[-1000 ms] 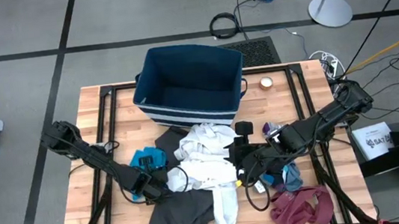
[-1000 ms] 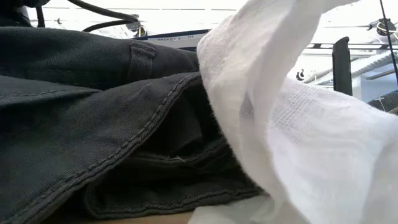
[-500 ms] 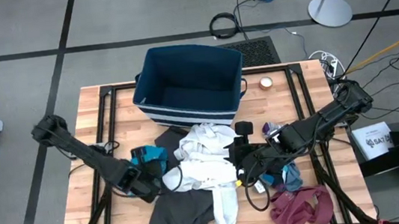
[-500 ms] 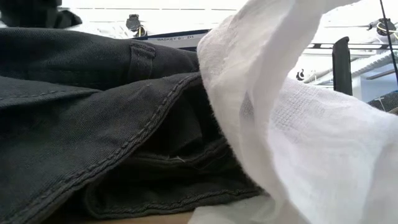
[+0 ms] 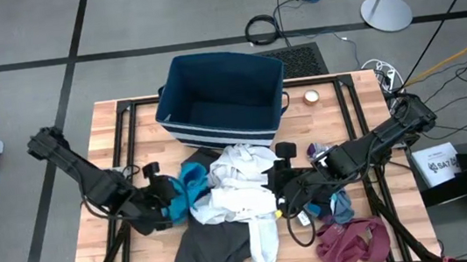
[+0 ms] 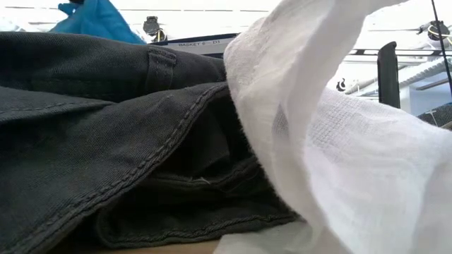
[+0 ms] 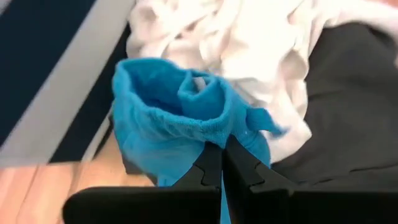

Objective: Sort clothes
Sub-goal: Move the blue short to the right of the table

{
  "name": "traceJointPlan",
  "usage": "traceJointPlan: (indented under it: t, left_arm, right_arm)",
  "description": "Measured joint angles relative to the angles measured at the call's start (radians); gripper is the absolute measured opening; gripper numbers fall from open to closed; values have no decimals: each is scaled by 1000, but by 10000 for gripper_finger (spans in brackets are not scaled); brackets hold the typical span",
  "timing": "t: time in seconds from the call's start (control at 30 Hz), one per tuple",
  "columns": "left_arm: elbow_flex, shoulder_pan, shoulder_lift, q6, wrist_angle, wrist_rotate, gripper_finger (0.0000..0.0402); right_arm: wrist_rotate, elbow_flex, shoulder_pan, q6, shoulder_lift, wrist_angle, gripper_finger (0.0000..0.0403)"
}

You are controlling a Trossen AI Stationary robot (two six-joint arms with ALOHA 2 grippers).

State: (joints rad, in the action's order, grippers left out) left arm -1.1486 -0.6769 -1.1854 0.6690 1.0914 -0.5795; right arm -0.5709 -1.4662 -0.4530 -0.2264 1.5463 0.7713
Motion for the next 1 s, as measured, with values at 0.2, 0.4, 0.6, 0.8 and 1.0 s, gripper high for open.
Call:
traceJointPlan:
  t: [0.2, 0.4, 0.6, 0.8, 1.0]
  left_arm:
    - [-14, -2, 29, -176, -204, -6, 0]
    - [-14, 1, 34, -308, -363, -6, 0]
    - [-14, 10, 1, -312, -371, -6, 0]
    - [-14, 10, -18, -316, -372, -1, 0]
    - [-14, 10, -19, -316, -372, -1, 0]
  right_arm:
    - [0, 0, 4, 128, 10, -141, 139]
    - [3, 0, 7, 425, 83, -412, 139]
    - [52, 0, 7, 676, 183, -652, 139]
    - [66, 0, 51, 679, 228, -781, 139]
    - [275, 0, 107, 535, 232, -764, 139]
